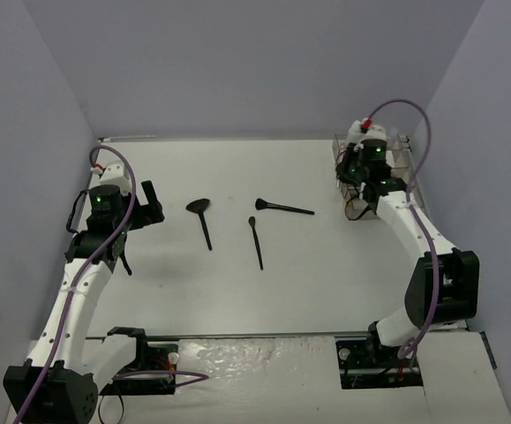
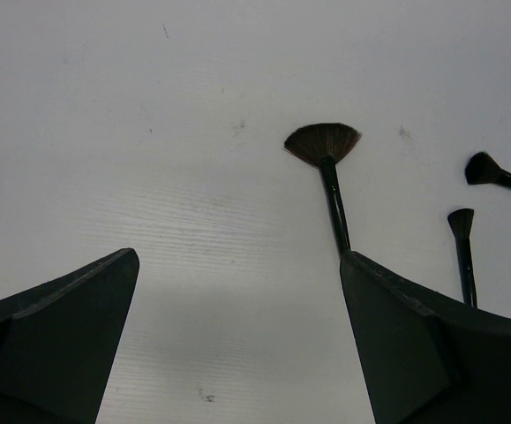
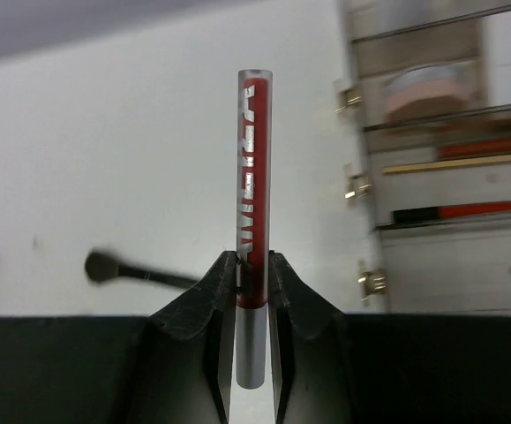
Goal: Organize the makeup
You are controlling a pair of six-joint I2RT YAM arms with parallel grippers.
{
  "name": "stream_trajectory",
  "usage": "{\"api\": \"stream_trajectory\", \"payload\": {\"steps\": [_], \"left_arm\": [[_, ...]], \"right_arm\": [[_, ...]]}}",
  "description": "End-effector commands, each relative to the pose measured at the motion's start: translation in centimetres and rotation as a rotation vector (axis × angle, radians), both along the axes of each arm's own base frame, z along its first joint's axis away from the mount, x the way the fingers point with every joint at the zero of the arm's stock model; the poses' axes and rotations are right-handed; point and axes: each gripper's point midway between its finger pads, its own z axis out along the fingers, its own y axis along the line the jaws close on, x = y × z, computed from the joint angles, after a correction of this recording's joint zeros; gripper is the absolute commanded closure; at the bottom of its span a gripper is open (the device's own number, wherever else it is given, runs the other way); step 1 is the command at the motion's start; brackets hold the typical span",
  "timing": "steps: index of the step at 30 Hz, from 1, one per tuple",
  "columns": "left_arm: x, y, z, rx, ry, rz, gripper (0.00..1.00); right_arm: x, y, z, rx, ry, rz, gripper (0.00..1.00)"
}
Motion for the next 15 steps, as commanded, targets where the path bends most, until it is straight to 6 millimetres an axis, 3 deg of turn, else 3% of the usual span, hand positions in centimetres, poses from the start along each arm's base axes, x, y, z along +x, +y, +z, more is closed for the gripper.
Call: {"api": "stream_trajectory", "payload": {"steps": [1,3,7,15], "left_arm": [[0.7,0.1,2.8,-0.009,-0.094,0.005,0.03],[0.7,0.1,2.8,-0.008,-0.096,0.007,0.03],[0.7,0.1,2.7,-0.010,-0.090,0.005,0.03],[0.7,0.2,2.7,-0.007,-0.092,0.007,0.03]], "right_arm": [[2.4,-6.4,5.0,0.327,-0.206,-0.327,1.00],[2.6,-10.4,4.0,0.418,-0.225,-0.457,1.00],[4.3,-13.3,2.0,0.536,-0.207,-0.588,1.00],[7.7,-15.5,-0.4,0.639,-0.213,-0.742,1.00]]}}
